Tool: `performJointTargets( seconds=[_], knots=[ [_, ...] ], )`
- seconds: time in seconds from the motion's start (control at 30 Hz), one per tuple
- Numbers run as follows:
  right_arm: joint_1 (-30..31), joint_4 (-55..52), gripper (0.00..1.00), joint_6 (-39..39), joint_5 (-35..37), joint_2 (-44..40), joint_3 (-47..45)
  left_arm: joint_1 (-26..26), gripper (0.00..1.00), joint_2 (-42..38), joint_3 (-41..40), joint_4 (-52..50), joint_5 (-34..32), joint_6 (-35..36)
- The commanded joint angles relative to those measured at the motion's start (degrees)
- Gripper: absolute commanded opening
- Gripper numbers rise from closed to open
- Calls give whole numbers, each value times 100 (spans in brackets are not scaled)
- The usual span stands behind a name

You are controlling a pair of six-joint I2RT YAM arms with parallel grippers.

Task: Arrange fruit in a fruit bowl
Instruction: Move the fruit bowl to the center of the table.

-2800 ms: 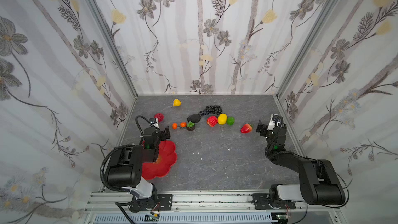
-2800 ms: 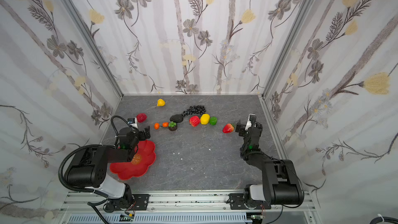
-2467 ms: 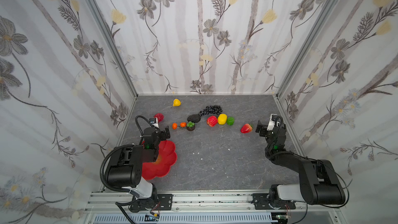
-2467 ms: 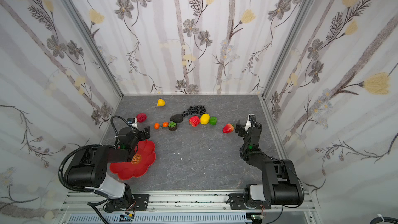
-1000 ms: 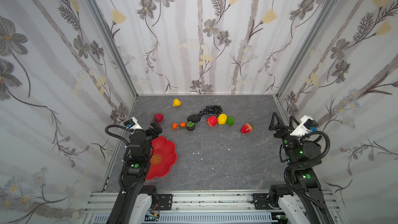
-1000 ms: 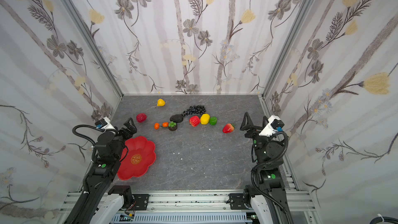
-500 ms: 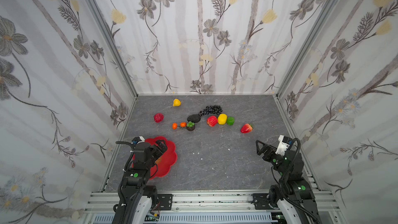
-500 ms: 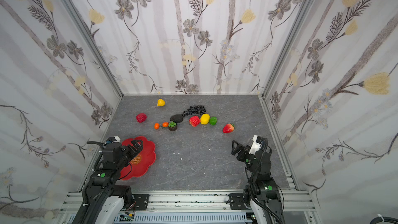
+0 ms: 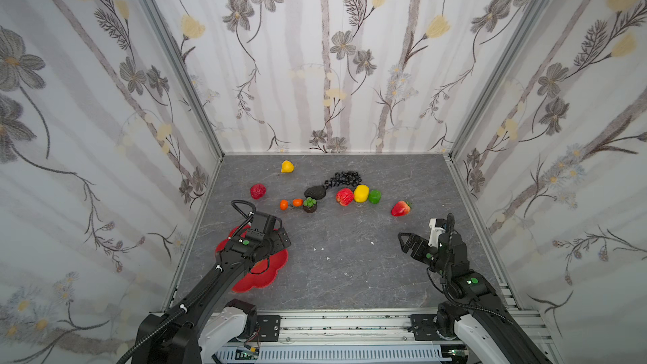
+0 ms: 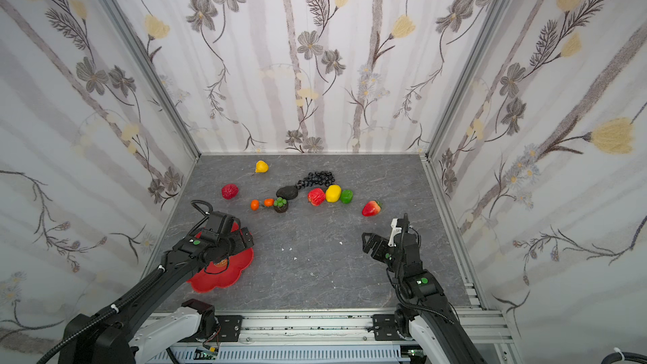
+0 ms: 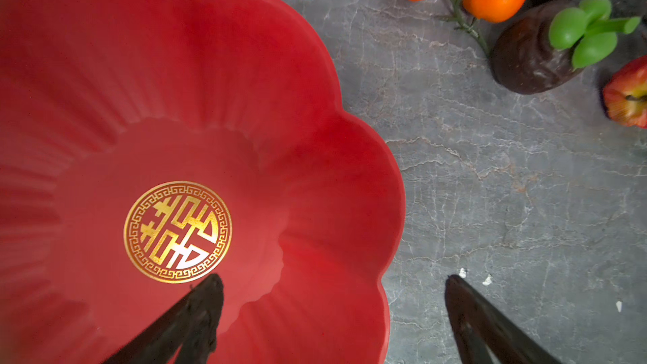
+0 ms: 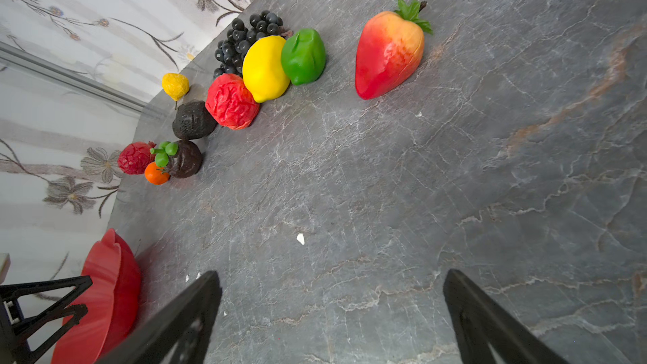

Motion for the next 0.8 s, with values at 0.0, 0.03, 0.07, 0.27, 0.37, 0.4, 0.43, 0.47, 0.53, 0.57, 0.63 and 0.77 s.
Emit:
performJointTargets(
  seconds=[0.0,0.03,0.07,0.27,0.37,0.4,0.43,0.47,0.53,0.57,0.63,0.77],
  knots=[
    [178,374,99,55,337,144,86,-137,100,345,200,59,-183,176],
    [261,431,99,97,421,184,85,-183,100,463,259,55,-202,207],
    [335,485,99,132,490,214,91,-223,100,565,302,58,-205,231],
    [655,575,99,126,714,552,314,-391,100,1277,607,83,-38,382],
    [713,383,99,59,764,604,436,-526,100,1681,828,-140,-140,451],
    [717,365,99,50,793,613,444,-582,100,1799,888,-204,-180,464],
    [732,343,99,59,819,626,453,-631,100,1903,930,-244,-212,473],
    [732,306,99,51,858,643,456,-669,100,1979,957,-269,-237,473],
    [730,26,99,71,1090,744,570,-714,100,2139,1016,-324,-254,448],
    [735,-107,99,91,1208,805,623,-723,100,2191,1036,-353,-246,447],
    [733,-211,99,115,1320,951,696,-785,100,2286,1057,-381,-232,447],
    [732,-107,99,145,1238,1132,713,-925,100,2449,1135,-336,-22,445]
  ],
)
